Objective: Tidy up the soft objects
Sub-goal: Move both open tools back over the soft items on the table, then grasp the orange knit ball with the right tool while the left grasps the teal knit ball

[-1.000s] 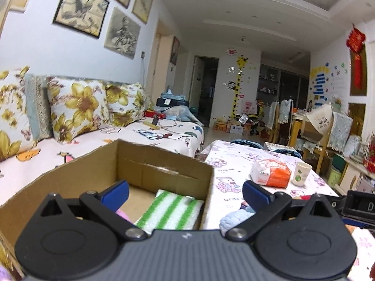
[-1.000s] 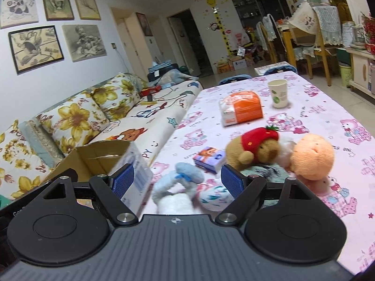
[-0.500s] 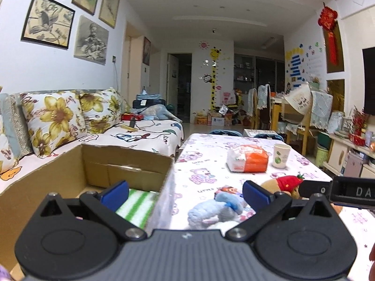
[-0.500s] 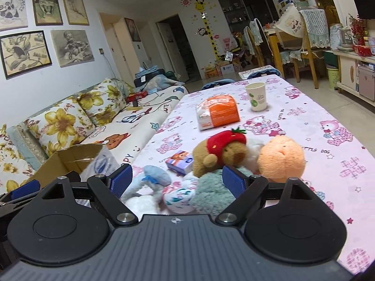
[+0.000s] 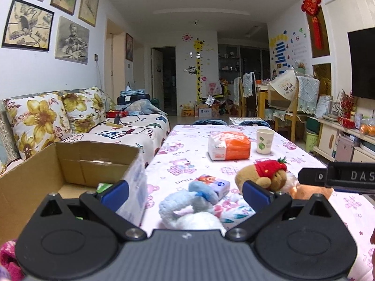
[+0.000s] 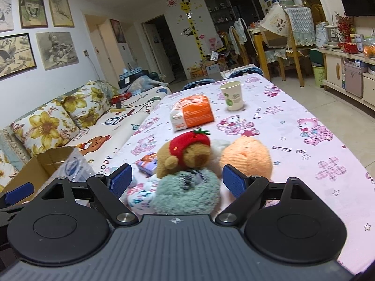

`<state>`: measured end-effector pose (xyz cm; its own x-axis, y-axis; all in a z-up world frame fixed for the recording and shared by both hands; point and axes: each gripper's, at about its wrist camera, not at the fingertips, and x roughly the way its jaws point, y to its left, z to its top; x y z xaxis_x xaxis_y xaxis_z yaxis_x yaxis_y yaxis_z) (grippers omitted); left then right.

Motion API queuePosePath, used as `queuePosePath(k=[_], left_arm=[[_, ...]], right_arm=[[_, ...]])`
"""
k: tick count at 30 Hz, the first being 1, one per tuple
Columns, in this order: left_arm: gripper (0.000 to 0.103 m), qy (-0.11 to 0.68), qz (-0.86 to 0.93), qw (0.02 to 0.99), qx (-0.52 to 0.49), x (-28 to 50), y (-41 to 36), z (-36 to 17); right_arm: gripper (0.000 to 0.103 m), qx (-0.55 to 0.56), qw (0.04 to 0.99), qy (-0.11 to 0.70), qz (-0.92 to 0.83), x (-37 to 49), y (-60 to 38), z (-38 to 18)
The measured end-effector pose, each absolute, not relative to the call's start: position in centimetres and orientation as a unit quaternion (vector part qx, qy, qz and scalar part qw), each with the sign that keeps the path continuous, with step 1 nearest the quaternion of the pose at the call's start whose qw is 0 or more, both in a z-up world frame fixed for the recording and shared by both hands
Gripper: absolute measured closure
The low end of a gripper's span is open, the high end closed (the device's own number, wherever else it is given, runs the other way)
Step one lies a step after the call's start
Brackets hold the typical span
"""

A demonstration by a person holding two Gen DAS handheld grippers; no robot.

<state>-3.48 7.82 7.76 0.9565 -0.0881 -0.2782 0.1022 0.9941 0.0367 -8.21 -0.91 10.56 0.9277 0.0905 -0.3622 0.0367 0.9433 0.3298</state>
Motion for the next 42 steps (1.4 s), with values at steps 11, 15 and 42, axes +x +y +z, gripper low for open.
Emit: queuePosePath(k=[11,15,42], left_arm=[[0.001,0.161,-0.095,0.981,0.045,-3.1,4.4,6.7],[0.001,0.188,-0.128,0.973,0.038,-2.8,3.1,5.8],[0.001,0.285,-0.199,0.937,-0.026,3.5,-2.6,1.1]], right_arm=[[0.0,0.172,0.965,0.195,-0.018,-7.6,-2.4,9.9],[0.0,0.172,0.964,0.202,-0.034,-6.7,-3.4,9.4],[0.0,0.197,0.949,0.247,0.02,-3.2,-4.0,7.0]])
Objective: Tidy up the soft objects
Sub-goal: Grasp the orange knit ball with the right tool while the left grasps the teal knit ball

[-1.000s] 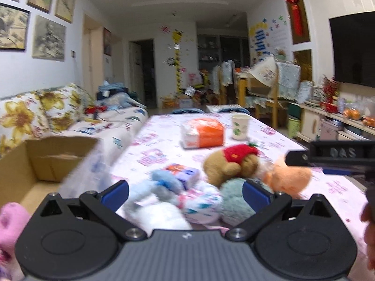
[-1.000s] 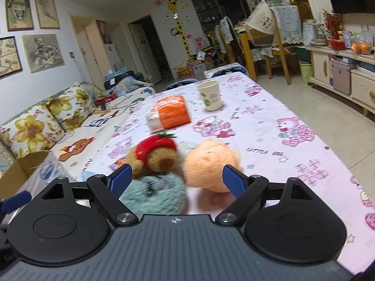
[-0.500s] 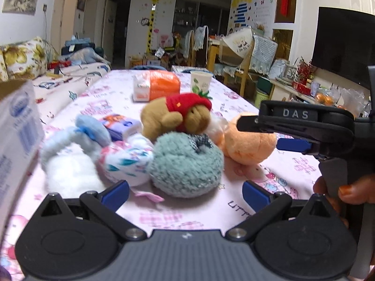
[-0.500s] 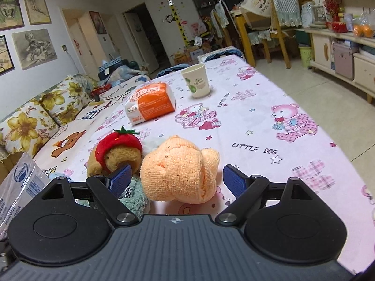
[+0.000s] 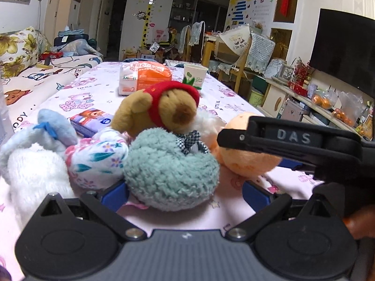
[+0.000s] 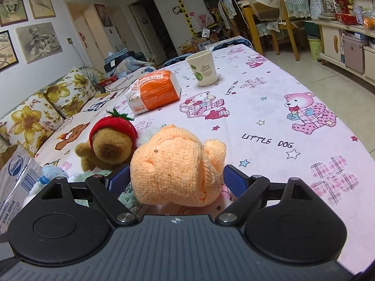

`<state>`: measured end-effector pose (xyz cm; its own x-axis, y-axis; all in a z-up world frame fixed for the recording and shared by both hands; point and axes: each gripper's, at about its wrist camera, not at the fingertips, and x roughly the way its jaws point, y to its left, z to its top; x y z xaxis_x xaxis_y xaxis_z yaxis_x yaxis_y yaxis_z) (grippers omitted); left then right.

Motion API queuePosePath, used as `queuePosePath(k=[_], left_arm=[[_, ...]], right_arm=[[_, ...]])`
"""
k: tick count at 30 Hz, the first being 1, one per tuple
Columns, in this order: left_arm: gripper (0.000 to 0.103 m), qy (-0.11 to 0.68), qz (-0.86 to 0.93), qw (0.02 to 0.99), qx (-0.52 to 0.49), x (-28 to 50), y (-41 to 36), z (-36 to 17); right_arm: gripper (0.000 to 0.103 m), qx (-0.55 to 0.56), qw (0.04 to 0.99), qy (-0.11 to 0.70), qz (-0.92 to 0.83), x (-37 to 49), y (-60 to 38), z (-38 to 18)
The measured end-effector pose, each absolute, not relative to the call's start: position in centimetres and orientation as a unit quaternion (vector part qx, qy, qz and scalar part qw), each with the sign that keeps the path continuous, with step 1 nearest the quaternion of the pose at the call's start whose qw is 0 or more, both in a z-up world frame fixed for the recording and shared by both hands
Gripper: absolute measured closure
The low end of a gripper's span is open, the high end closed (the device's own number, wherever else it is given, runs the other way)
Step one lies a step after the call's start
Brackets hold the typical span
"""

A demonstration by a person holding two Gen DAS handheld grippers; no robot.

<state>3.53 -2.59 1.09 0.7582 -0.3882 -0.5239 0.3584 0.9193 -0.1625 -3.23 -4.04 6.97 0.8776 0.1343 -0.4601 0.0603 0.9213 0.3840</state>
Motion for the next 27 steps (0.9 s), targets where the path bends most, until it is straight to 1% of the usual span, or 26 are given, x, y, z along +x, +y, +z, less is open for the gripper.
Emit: queuePosePath(k=[4,6,8,9,10,12,16,19,27], left_arm=[[0.001,0.292,-0.194,0.936,-0.039,4.2,-2.4,1.1],[0.001,0.293,-0.191,0.936,-0.039,4.5,-2.5,1.1],[0.004,0.293,-0.186,0.937,-0.041,4.6,-2.4,1.1],[0.008,0.295,-0.183,0.937,-0.042,4.7,-2.3,1.1],[0.015,0.297,-0.18,0.937,-0.044,4.8,-2.2,1.1],[0.023,0.301,-0.176,0.936,-0.051,5.1,-1.9,1.1],[0.032,0.302,-0.18,0.934,-0.058,5.2,-1.6,1.1],[0.035,0.304,-0.18,0.934,-0.061,5.0,-1.3,1.3],[0.035,0.308,-0.195,0.928,-0.076,3.9,0.0,2.2]], right_arm=[[0.0,0.2,0.946,0.254,0.022,-2.9,-4.2,6.8],[0.007,0.209,0.944,0.254,0.032,-2.9,-4.3,6.8],[0.009,0.202,0.945,0.255,0.033,-3.0,-4.2,6.9],[0.009,0.195,0.946,0.255,0.034,-3.0,-4.1,7.0],[0.01,0.192,0.947,0.255,0.035,-3.1,-4.1,7.0],[0.011,0.195,0.945,0.259,0.038,-3.1,-4.1,7.0],[0.013,0.196,0.943,0.265,0.041,-3.1,-4.2,7.2],[0.014,0.194,0.943,0.268,0.044,-3.3,-4.1,7.3],[0.014,0.184,0.945,0.266,0.042,-3.8,-4.5,7.8]])
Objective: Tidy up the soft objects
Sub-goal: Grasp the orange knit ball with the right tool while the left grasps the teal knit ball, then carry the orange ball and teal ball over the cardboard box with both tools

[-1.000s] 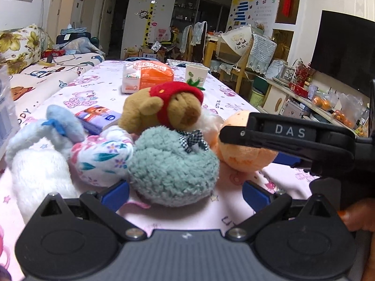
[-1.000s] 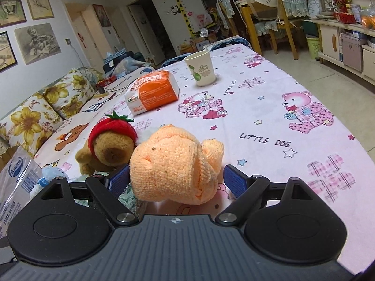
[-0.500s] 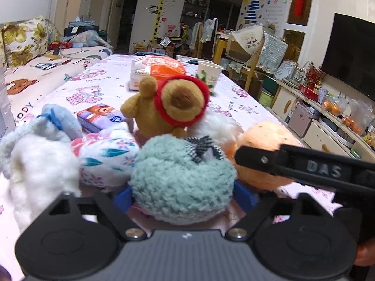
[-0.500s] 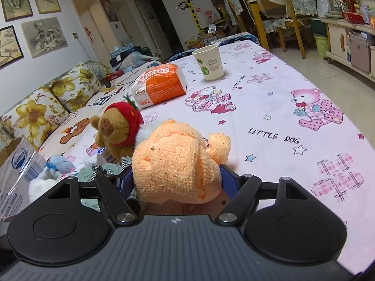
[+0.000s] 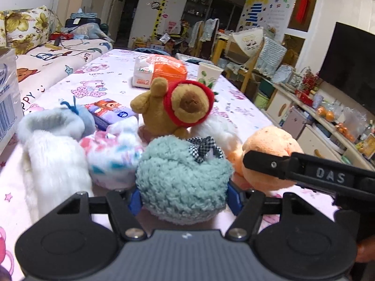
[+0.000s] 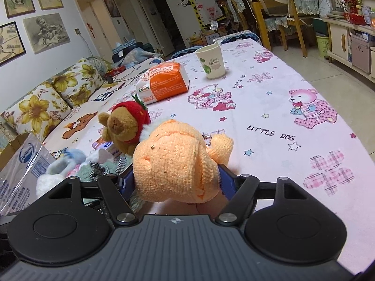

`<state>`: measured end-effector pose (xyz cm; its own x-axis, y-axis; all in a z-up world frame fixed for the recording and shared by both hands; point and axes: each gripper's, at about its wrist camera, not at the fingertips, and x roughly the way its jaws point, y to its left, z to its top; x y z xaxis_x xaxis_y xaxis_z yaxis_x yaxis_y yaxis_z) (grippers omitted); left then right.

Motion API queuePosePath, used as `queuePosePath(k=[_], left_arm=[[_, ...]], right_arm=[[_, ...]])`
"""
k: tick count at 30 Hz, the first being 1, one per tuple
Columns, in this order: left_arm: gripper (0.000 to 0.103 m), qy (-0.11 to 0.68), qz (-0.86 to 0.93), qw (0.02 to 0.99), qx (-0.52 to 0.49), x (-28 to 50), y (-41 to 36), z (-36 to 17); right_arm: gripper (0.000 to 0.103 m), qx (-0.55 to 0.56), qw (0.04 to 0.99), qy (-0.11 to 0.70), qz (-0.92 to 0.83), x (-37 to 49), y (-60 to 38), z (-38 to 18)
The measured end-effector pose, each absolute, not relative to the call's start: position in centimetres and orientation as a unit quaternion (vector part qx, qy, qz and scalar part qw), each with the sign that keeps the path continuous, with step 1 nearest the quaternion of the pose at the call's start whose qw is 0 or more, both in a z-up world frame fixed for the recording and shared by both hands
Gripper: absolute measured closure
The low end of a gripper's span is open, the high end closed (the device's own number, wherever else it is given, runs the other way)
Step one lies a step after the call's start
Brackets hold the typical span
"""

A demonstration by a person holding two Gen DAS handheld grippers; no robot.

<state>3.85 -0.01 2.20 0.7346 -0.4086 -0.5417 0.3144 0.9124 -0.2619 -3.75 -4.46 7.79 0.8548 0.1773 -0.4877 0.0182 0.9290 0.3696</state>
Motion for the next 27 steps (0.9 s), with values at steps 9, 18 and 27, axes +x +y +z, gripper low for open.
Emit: queuePosePath(k=[9,18,27], left_arm=[[0.035,0.287,-0.231,0.926,-0.079,1.8,1.8,3.5],[0.035,0.263,-0.23,0.933,-0.082,0.4,3.8,4.7],[0.035,0.232,-0.217,0.944,-0.093,-0.7,6.2,6.0]], right_arm=[[0.014,0.179,0.95,0.253,0.044,-4.4,-4.7,8.6],[0.014,0.157,0.953,0.255,0.053,-4.1,-3.4,8.7],[0.014,0.154,0.953,0.251,0.064,-3.9,-2.1,9.2]])
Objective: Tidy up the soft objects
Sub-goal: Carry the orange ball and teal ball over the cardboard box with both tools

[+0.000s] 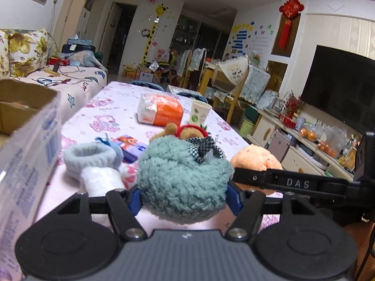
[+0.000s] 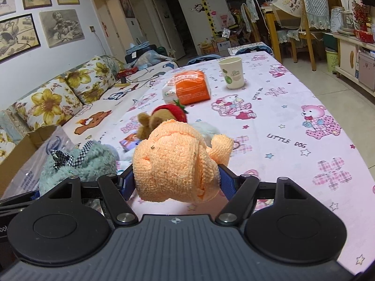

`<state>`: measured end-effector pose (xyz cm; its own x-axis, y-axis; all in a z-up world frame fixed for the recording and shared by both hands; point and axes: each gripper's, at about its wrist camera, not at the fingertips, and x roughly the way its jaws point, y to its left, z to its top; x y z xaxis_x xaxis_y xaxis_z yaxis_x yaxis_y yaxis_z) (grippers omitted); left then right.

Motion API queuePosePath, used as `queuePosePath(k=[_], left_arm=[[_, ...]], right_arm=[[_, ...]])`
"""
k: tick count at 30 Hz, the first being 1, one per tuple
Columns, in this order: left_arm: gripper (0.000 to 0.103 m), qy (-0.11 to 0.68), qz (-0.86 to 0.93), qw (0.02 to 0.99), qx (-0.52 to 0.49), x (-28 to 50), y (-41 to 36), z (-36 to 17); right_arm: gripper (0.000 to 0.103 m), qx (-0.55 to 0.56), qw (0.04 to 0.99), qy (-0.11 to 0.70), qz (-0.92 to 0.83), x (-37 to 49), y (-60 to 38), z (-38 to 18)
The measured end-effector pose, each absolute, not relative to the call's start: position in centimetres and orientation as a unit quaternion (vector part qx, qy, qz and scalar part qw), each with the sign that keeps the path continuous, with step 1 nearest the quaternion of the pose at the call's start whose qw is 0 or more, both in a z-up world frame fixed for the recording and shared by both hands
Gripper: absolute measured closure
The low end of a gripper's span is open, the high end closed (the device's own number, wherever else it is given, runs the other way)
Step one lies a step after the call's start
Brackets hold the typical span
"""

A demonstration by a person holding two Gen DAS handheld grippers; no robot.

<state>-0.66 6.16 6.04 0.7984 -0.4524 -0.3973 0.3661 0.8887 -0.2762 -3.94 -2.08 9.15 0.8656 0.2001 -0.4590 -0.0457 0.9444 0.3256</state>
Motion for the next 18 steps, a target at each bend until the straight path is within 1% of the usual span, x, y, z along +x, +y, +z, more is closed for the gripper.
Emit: queuePosePath(k=[6,18], left_arm=[[0.035,0.211,-0.204,0.95,-0.106,-1.2,7.9,6.8],[0.035,0.165,-0.161,0.962,-0.144,-2.6,11.7,8.6]], right_arm=[[0.014,0.16,0.953,0.246,0.076,-3.9,-1.2,9.3],[0.014,0.133,0.96,0.222,0.112,-5.0,0.5,10.5]])
